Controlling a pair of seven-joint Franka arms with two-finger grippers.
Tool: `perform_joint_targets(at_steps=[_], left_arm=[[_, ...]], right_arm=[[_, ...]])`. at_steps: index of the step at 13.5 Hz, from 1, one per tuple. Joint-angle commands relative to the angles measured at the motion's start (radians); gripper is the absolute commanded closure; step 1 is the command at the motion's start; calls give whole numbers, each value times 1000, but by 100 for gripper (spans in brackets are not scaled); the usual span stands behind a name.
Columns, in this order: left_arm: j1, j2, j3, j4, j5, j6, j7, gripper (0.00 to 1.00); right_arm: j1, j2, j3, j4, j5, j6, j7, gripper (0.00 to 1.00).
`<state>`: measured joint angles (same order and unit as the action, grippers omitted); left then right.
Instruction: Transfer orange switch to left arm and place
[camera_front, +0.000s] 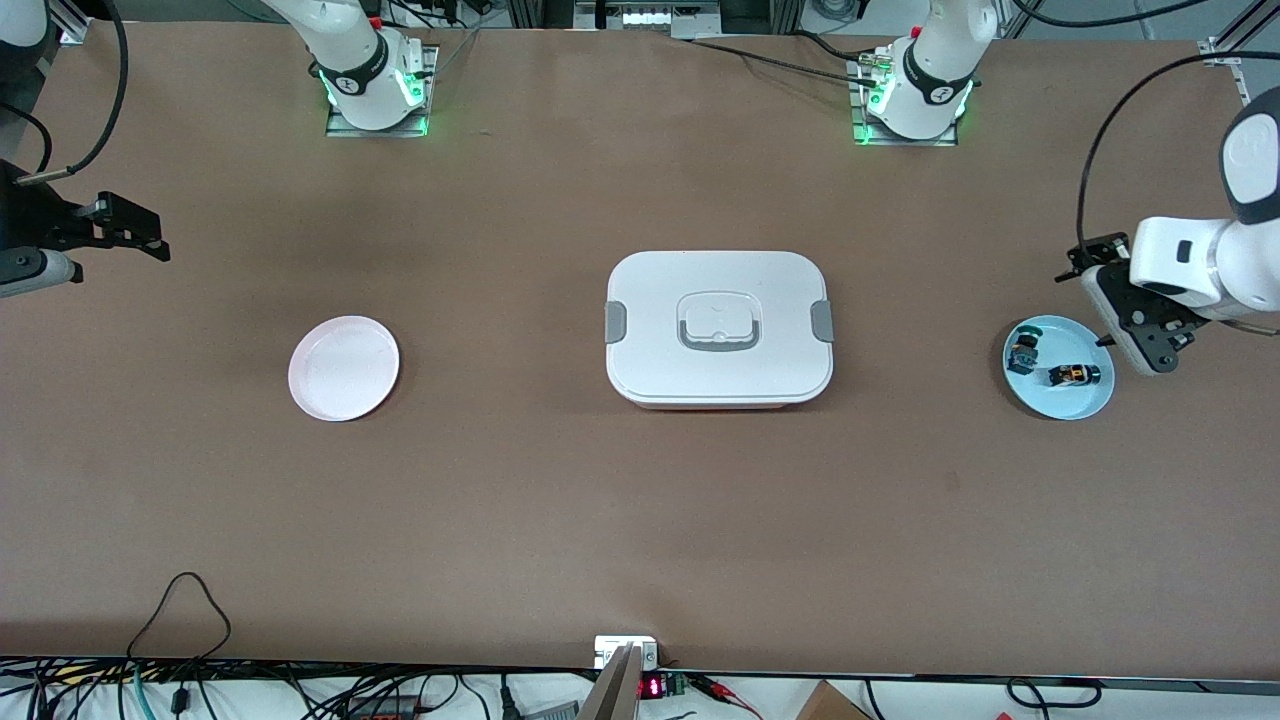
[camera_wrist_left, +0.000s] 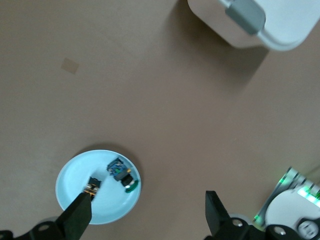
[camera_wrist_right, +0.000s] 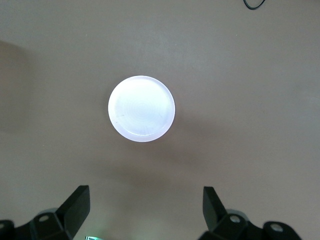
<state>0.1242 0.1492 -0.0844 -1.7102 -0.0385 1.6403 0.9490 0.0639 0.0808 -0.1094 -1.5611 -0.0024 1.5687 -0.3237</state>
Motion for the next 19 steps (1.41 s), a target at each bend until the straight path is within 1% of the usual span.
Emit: perform_joint_targets(at_steps=[1, 3, 5, 6, 9, 12, 14, 15, 17, 19], left_arm=[[-63, -62, 9, 0, 2, -56, -288, 0], [-101, -79, 11, 20, 2, -56, -515, 0], [-107, -77, 21, 47, -3, -59, -681, 0], [-107, -77, 49, 50, -11, -57, -744, 0], [-109, -97, 75, 69, -9, -57, -829, 0], [-107, -131, 97, 54, -12, -65, -889, 0], [-107, -142, 91, 46, -14, -62, -927, 0], [-107, -157, 86, 29, -14, -57, -934, 0], [-104, -198, 86, -34, -14, -18, -935, 0], [-103, -211, 83, -60, -14, -7, -935, 0]], right_arm=[[-7, -6, 2, 0, 4, -1, -14, 0], [-7, -7, 2, 0, 4, -1, -14, 0], [-6, -6, 2, 0, 4, 1, -14, 0], [-6, -6, 2, 0, 4, 1, -14, 0], [-6, -6, 2, 0, 5, 2, -14, 0], [-7, -6, 2, 0, 5, 2, -14, 0], [-7, -6, 2, 0, 7, 2, -14, 0], [-6, -6, 2, 0, 5, 2, -14, 0], [-7, -6, 2, 0, 7, 2, -14, 0], [-7, -6, 2, 0, 7, 2, -14, 0]])
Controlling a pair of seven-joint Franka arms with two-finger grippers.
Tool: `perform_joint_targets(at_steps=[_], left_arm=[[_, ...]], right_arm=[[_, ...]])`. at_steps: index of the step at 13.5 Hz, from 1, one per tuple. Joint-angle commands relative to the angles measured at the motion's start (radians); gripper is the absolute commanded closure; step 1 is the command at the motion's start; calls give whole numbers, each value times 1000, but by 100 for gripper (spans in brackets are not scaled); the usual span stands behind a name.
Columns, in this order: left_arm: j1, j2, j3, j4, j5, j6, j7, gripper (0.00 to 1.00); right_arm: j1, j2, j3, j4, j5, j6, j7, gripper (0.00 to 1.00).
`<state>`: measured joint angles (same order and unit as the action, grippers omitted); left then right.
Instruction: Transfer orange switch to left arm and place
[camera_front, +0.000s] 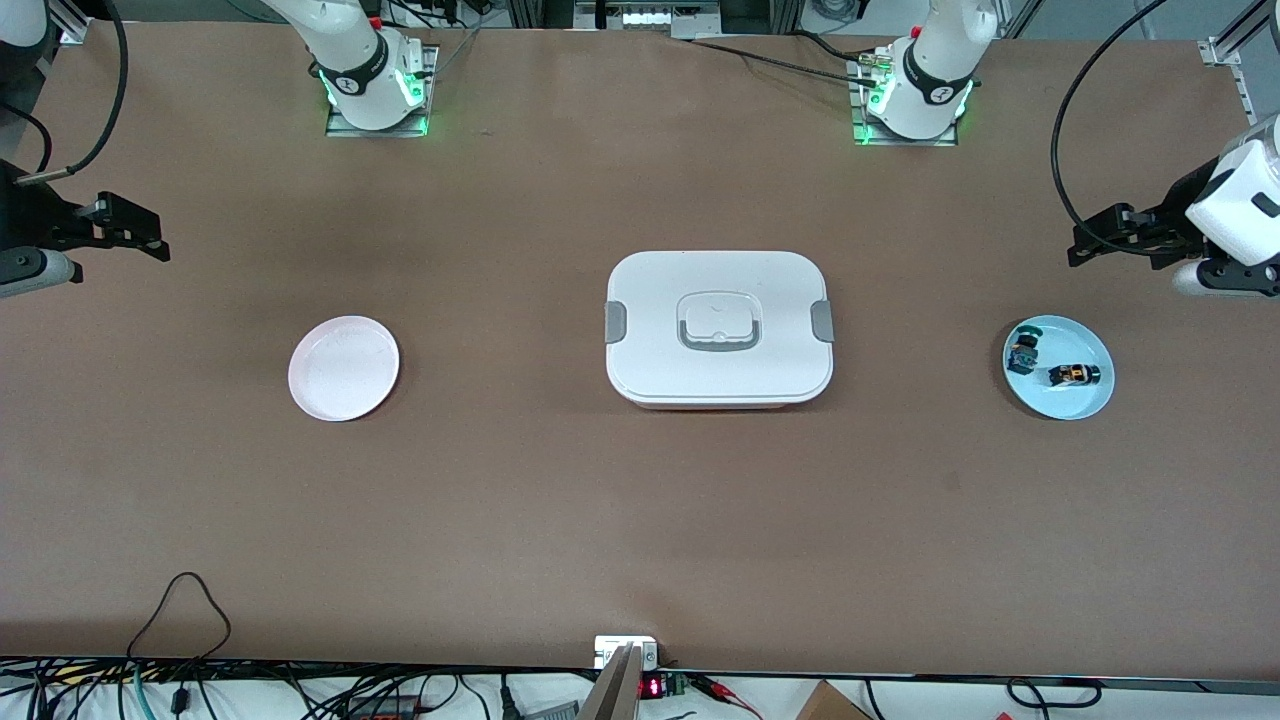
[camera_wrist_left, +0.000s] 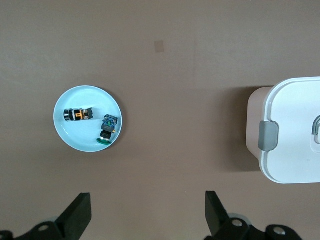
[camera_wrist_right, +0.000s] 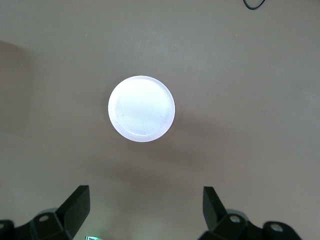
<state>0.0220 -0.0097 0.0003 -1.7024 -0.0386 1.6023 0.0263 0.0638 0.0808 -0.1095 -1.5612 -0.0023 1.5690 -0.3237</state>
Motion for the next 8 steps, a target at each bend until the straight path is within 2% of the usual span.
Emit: perform_joint_targets(at_steps=[1, 4, 8], left_arm=[[-2, -52, -12, -69, -14, 42, -17, 0], [-1, -62, -52, -68, -11, 48, -82, 0], [10, -99, -52, -63, 2, 21, -68, 0]], right_arm=[[-5, -6, 2, 0, 7, 2, -14, 0], [-5, -6, 2, 0, 8, 2, -14, 0], [-5, -6, 2, 0, 8, 2, -14, 0]])
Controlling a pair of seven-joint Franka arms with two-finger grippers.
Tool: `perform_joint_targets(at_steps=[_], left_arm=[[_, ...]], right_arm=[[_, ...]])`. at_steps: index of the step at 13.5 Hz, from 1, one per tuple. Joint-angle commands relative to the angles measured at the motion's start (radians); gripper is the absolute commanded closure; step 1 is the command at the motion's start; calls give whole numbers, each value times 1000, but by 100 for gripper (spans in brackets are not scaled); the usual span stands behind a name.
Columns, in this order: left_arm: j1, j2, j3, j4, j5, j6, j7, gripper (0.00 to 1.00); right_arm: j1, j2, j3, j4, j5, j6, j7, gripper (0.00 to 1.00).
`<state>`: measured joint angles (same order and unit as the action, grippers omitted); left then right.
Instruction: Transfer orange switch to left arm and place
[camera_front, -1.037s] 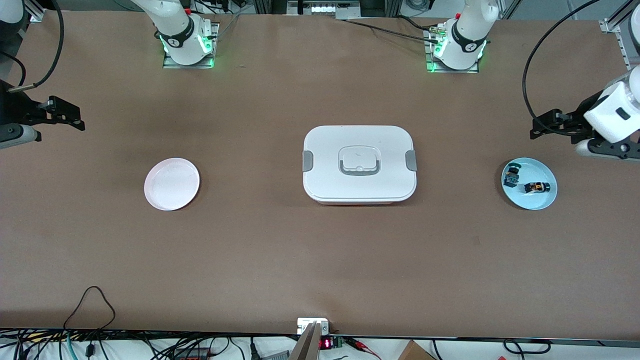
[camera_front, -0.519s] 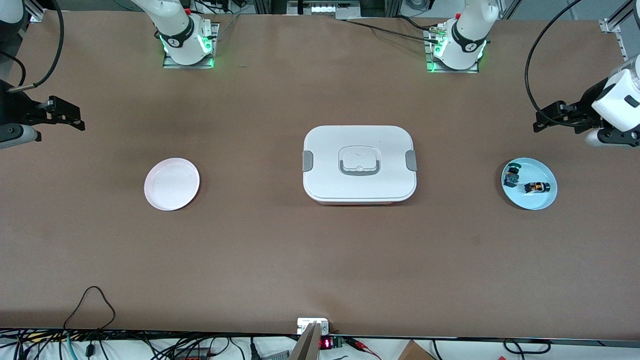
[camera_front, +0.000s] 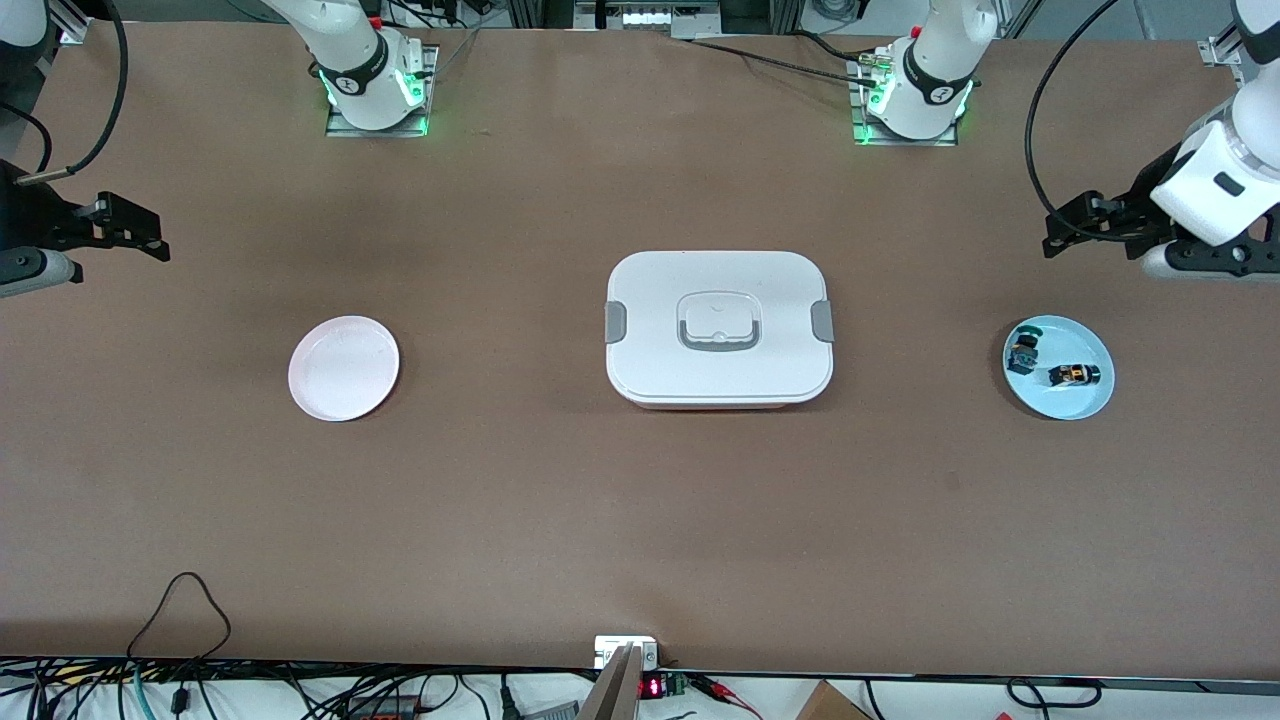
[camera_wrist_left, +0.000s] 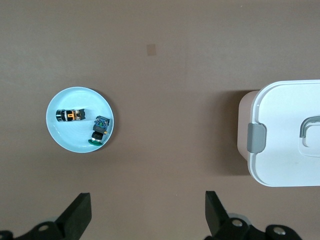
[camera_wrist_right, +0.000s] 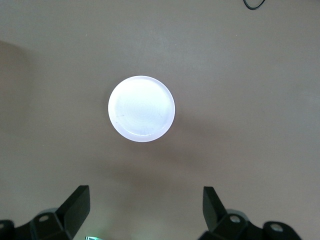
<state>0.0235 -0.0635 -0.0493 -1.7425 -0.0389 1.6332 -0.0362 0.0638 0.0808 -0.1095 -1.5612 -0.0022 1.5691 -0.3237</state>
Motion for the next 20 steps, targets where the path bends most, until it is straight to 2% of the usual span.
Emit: perform_joint_targets(at_steps=[1, 5, 8, 11, 16, 20], left_arm=[[10, -45, 0, -22, 2, -19, -7, 0], [36, -38, 8, -2, 2, -22, -4, 0], [33, 26, -3, 99, 7, -90, -13, 0], [36, 39, -1, 152, 4, -98, -7, 0], [38, 42, 0, 149, 5, -63, 64, 0], [38, 42, 3, 143, 4, -82, 53, 0]], right_arm=[[-5, -6, 2, 0, 8, 2, -15, 0], [-4, -4, 2, 0, 8, 6, -14, 0], [-5, -4, 2, 0, 8, 6, -14, 0], [-5, -4, 2, 0, 8, 6, -12, 0], [-5, -4, 2, 0, 8, 6, -3, 0], [1, -6, 4, 0, 10, -3, 0, 0]])
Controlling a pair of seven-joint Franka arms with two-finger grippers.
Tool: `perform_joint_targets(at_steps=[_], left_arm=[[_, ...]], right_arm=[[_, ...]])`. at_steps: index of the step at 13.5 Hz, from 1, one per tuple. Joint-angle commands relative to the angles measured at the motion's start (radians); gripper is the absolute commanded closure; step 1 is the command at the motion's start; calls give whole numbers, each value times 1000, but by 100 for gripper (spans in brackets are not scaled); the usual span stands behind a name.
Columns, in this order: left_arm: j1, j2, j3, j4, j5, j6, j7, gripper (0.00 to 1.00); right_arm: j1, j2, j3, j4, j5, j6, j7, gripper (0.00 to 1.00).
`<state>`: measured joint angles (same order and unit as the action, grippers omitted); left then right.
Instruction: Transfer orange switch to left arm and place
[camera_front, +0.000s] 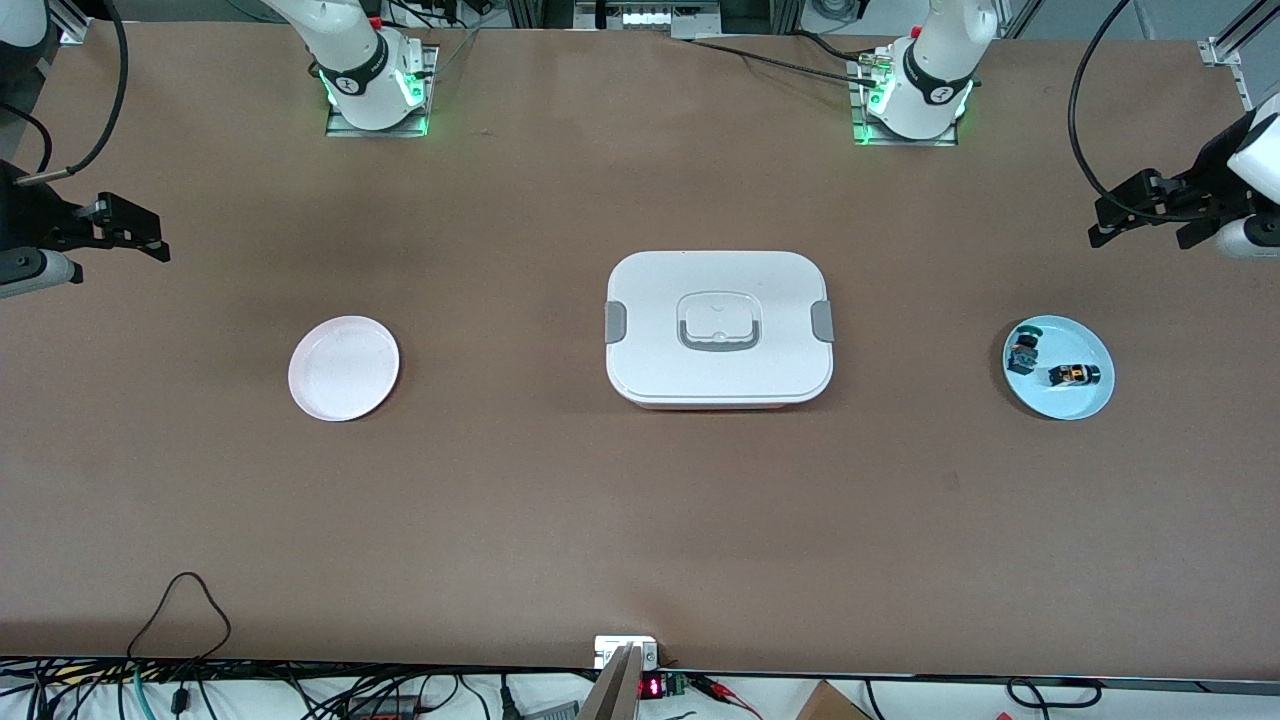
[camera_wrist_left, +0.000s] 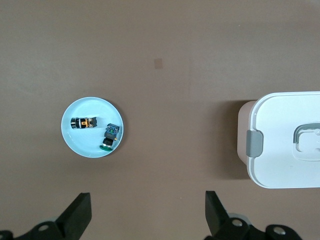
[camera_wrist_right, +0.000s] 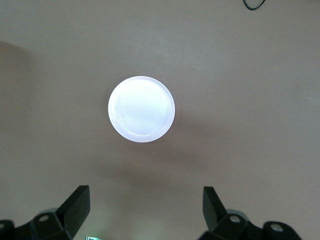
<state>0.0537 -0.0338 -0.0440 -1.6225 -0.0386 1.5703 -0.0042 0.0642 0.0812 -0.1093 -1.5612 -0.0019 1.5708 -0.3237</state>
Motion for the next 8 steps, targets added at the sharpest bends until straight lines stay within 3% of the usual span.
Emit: perform_joint_targets(at_steps=[1, 8], left_arm=[[8, 12, -2, 23, 3, -19, 21, 0], [8, -3, -7, 3, 3, -13, 23, 0]], right_arm=[[0, -8, 3, 0, 10, -5, 0, 0], [2, -9, 8, 0, 8, 2, 0, 0]])
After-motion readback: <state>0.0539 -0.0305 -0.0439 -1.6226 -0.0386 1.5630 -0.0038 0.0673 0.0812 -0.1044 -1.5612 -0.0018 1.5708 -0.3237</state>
